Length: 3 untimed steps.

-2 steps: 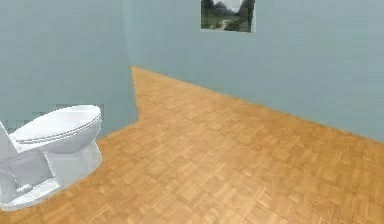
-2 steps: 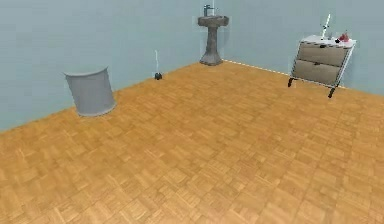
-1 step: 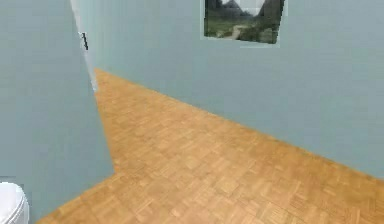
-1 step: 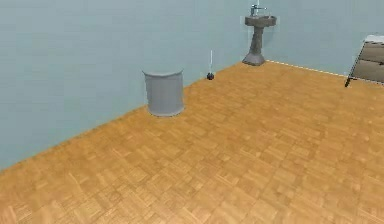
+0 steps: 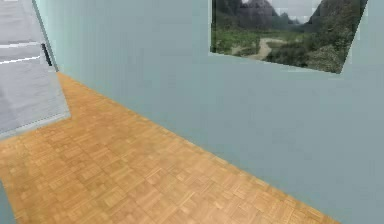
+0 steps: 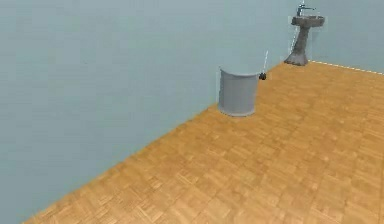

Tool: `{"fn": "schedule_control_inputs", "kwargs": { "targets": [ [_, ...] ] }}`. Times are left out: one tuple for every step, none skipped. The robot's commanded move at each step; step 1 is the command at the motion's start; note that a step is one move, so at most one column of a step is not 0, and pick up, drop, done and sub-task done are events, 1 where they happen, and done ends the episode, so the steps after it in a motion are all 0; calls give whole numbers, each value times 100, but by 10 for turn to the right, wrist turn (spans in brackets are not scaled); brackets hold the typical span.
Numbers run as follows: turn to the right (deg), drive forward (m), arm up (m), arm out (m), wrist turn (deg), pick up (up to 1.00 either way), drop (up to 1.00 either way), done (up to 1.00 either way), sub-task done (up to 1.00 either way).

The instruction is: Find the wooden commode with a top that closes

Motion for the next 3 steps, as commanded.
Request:
{"fn": "schedule_control_inputs", "kwargs": {
  "targets": [
    [-30,0,0,0,0,0,0,0,0],
    [0,95,0,0,0,0,0,0,0],
    [-330,0,0,0,0,0,0,0,0]
  ]
}}
